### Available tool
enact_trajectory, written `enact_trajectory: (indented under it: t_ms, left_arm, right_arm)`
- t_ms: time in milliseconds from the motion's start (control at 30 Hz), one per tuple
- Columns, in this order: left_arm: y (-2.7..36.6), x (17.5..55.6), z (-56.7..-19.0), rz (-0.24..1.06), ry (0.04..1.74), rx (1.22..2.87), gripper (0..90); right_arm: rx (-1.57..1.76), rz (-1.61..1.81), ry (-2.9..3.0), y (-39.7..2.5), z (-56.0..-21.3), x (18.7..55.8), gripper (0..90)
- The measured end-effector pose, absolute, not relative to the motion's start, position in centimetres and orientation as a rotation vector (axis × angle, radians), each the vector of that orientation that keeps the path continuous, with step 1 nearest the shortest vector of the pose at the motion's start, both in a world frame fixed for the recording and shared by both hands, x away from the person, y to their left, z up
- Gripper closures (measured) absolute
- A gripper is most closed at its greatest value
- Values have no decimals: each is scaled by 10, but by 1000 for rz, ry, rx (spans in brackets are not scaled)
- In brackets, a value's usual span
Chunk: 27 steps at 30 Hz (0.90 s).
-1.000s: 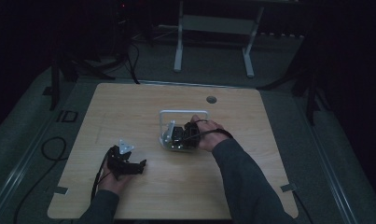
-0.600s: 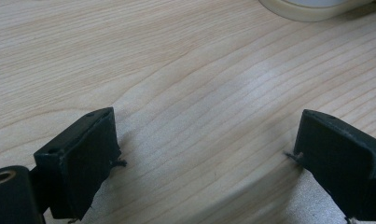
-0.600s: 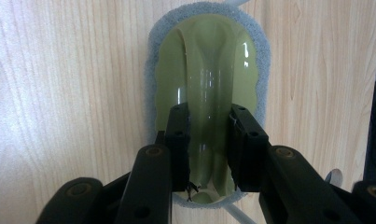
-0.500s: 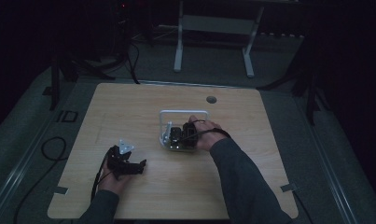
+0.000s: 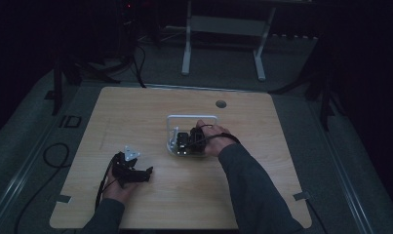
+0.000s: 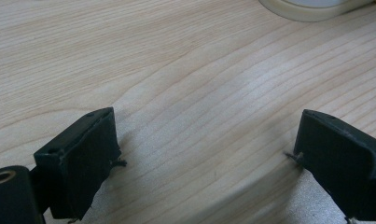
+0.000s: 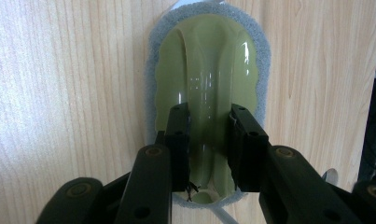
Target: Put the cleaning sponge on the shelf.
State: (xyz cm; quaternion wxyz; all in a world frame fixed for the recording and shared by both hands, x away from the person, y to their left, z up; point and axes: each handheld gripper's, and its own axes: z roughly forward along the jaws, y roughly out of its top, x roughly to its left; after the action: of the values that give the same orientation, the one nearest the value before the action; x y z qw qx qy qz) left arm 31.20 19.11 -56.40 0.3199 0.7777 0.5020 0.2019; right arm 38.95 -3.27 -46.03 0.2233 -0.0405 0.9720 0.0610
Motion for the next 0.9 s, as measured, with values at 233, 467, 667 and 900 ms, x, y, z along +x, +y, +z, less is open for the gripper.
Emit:
enact_trajectory:
  t_ms: [233,467,667,900]
  left_arm:
    - [191,312,-564,530,1319,2044,64]
    - [191,312,-564,530,1319,2044,64]
    - [191,312,-564,531,1319,2045,64]
    - [191,312,-564,531,1320,2044,64]
  right_arm:
    - [-128,142,2644,-31,-463,391,715]
    - [-115,156,2622,-30,-465,392,711]
    - [-89,151,2556,-32,-471,394,711]
    - [-53,194,2528,-36,-472,394,623]
